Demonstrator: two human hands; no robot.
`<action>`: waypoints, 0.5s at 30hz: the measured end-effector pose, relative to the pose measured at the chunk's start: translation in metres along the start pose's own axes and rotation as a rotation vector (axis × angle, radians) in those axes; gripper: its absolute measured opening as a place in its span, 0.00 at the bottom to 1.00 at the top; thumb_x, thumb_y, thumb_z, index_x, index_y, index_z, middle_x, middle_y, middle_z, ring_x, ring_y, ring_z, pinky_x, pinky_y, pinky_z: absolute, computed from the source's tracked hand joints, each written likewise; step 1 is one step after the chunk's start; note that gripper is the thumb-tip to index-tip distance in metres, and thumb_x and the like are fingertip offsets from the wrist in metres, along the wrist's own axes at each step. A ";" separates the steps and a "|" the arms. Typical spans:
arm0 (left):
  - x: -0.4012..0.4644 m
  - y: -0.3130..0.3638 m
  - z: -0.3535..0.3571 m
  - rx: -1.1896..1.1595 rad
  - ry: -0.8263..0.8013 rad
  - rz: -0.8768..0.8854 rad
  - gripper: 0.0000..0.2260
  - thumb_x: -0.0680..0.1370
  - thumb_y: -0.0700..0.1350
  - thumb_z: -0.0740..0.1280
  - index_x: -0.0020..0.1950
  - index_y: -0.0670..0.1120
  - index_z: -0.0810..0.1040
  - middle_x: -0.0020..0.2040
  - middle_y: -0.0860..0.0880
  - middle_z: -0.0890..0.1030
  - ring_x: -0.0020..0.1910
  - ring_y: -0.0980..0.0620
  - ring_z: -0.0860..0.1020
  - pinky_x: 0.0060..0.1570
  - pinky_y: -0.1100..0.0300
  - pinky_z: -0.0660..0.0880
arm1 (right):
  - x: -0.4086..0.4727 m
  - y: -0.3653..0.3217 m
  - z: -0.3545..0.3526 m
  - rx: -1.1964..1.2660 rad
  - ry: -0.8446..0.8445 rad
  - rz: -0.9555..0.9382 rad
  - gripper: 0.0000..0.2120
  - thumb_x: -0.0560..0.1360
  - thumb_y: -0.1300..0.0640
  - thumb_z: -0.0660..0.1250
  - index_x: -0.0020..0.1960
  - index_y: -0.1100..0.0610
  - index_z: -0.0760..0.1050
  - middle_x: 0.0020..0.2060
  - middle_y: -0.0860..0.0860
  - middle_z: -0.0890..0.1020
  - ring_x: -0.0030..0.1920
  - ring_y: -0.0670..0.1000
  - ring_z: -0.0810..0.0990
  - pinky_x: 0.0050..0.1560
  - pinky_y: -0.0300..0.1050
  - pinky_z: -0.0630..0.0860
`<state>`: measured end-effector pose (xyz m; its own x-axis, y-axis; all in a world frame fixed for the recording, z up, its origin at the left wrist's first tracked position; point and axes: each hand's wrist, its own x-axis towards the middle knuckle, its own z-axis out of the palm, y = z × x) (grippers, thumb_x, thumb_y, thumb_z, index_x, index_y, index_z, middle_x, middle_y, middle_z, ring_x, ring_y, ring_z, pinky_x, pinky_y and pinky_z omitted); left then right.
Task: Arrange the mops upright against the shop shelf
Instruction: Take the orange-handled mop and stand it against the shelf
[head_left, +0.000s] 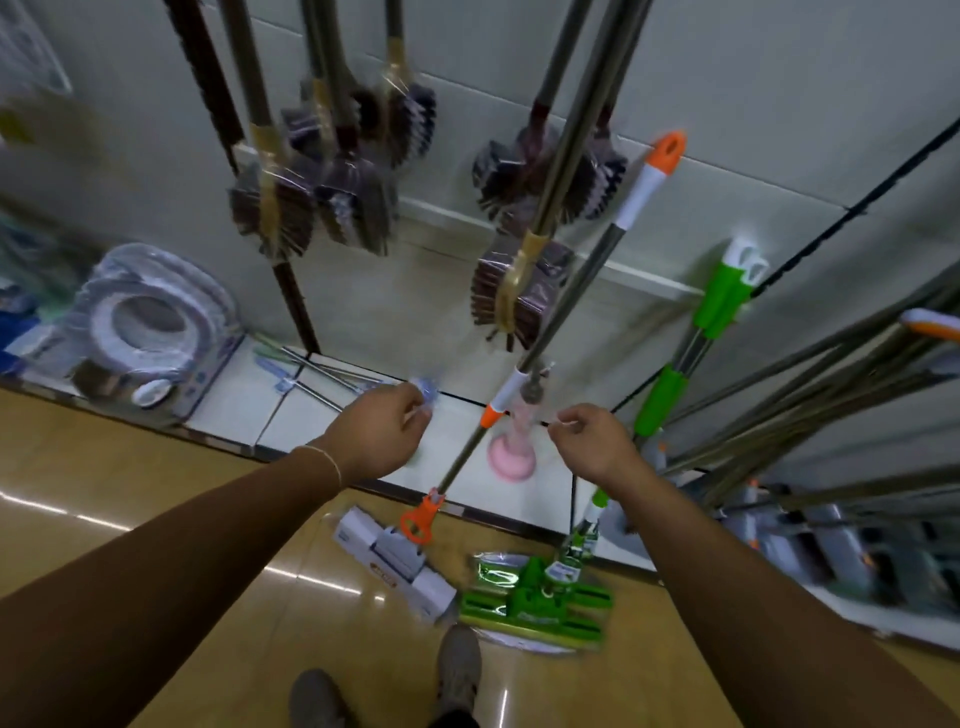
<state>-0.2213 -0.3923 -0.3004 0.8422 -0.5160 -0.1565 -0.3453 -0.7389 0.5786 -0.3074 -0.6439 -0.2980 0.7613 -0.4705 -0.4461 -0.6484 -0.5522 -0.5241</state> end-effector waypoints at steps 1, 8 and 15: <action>0.007 0.001 0.009 -0.004 0.000 -0.008 0.12 0.81 0.52 0.59 0.50 0.45 0.77 0.44 0.45 0.79 0.41 0.49 0.74 0.39 0.57 0.68 | 0.011 0.001 -0.005 -0.008 0.002 -0.001 0.17 0.78 0.52 0.66 0.62 0.60 0.78 0.56 0.58 0.82 0.58 0.59 0.80 0.58 0.46 0.75; 0.055 0.022 0.045 -0.028 0.034 -0.083 0.12 0.82 0.48 0.59 0.56 0.43 0.77 0.52 0.44 0.80 0.48 0.46 0.76 0.45 0.59 0.69 | 0.085 -0.010 -0.043 0.034 0.031 -0.026 0.12 0.79 0.54 0.65 0.55 0.61 0.81 0.47 0.57 0.84 0.46 0.54 0.81 0.45 0.38 0.71; 0.092 0.033 0.066 -0.039 0.019 -0.156 0.12 0.82 0.49 0.57 0.58 0.44 0.76 0.53 0.45 0.79 0.48 0.49 0.73 0.46 0.59 0.66 | 0.160 -0.014 -0.044 0.241 0.035 -0.008 0.22 0.76 0.47 0.67 0.65 0.58 0.75 0.59 0.57 0.81 0.57 0.60 0.81 0.61 0.56 0.78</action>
<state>-0.1830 -0.4925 -0.3488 0.8922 -0.3875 -0.2321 -0.1934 -0.7921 0.5789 -0.1762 -0.7419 -0.3300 0.7632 -0.4929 -0.4178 -0.6203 -0.3778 -0.6874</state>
